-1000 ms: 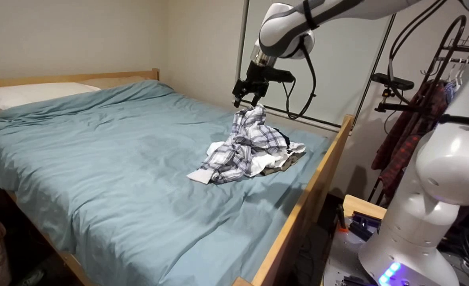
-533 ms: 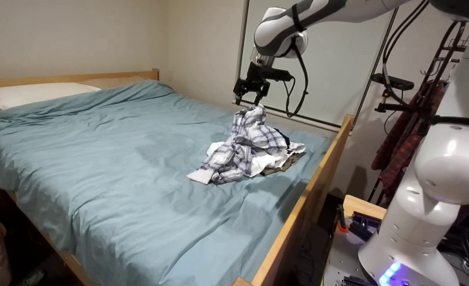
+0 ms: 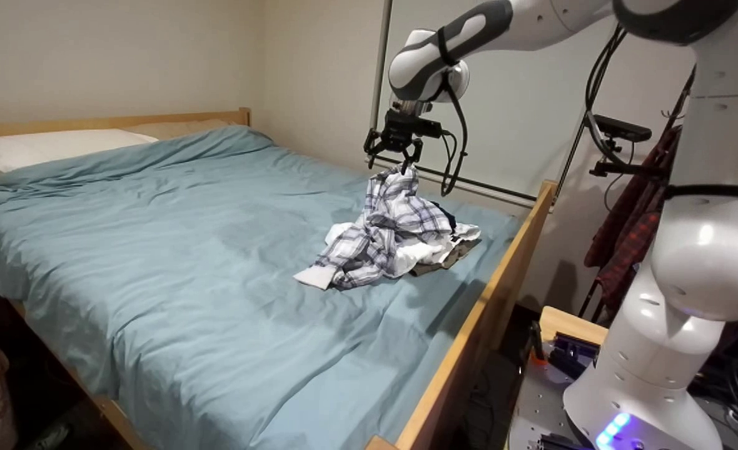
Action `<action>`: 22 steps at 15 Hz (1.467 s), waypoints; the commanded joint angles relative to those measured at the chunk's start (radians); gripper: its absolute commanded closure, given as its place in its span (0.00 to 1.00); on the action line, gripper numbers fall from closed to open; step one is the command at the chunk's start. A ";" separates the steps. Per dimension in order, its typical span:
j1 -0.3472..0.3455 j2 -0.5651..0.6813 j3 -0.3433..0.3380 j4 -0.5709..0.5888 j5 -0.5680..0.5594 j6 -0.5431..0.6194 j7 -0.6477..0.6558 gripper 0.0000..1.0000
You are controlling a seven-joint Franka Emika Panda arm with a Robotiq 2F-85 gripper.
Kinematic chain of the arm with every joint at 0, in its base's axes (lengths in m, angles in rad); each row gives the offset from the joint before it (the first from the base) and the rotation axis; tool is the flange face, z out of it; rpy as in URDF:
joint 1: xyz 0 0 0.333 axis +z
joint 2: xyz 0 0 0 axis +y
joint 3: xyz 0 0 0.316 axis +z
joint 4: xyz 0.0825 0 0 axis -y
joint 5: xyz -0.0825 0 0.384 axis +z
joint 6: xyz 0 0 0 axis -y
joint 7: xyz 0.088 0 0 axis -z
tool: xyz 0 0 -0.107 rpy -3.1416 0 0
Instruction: Move the checked shirt to the left
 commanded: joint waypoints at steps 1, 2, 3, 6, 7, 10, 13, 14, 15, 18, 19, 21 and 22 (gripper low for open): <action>-0.054 0.190 -0.046 0.209 0.066 -0.041 0.076 0.00; -0.069 0.230 -0.061 0.248 0.082 -0.040 0.097 0.00; -0.082 0.260 -0.077 0.278 0.091 -0.043 0.122 0.00; -0.106 0.325 -0.115 0.361 0.101 -0.082 0.234 0.00; -0.110 0.331 -0.125 0.377 0.099 -0.105 0.279 0.00; -0.117 0.322 -0.118 0.358 0.075 -0.102 0.282 0.00; -0.091 0.321 -0.136 0.355 0.058 -0.078 0.384 0.00; -0.086 0.323 -0.147 0.346 0.042 -0.064 0.414 0.00; -0.093 0.332 -0.158 0.342 0.023 -0.068 0.433 0.00; -0.147 0.369 -0.178 0.312 0.030 -0.024 0.433 0.00; -0.163 0.388 -0.198 0.312 0.025 -0.035 0.444 0.00; -0.199 0.431 -0.219 0.317 0.042 -0.028 0.464 0.00; -0.218 0.448 -0.213 0.309 0.064 0.006 0.463 0.00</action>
